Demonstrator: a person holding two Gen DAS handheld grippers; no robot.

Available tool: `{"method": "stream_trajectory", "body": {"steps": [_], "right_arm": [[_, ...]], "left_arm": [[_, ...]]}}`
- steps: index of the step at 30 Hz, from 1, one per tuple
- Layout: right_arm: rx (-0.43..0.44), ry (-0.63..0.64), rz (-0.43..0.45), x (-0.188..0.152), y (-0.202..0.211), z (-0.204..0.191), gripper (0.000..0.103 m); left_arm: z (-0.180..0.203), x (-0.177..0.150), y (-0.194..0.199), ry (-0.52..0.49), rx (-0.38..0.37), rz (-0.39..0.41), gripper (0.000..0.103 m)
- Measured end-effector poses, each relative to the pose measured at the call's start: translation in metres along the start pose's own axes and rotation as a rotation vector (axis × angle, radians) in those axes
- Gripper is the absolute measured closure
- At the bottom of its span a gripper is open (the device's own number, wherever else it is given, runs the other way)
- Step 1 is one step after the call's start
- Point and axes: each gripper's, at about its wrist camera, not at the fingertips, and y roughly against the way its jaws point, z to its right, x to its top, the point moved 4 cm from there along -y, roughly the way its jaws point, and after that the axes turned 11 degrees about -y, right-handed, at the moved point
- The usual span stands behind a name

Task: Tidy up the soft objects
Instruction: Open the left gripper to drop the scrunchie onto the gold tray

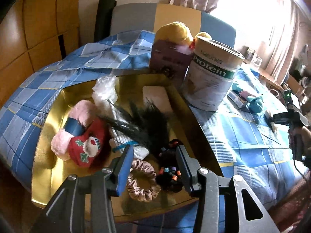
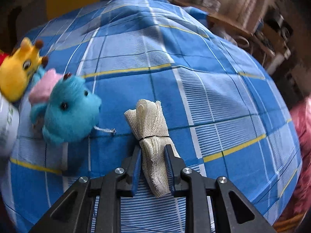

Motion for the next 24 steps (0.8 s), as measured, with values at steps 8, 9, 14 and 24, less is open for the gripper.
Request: {"method": "stream_trajectory", "body": {"steps": [8,9,14,24], "right_arm": [[0.018,-0.134,-0.014,0.026,0.007,0.008,0.088],[0.011,-0.134,-0.018,0.026,0.007,0.007,0.088],[0.008,-0.145,-0.028,0.025,0.008,0.003,0.089],[0.022,-0.169,0.019,0.044,0.030,-0.003,0.089]], "left_arm": [[0.005,-0.001,-0.002,-0.011,-0.024,0.001,0.056],[0.005,-0.002,-0.002,-0.012,-0.027,0.001,0.056],[0.009,-0.002,-0.002,-0.022,-0.045,0.007,0.056],[0.012,-0.003,-0.005,-0.037,-0.061,0.009,0.056]]}}
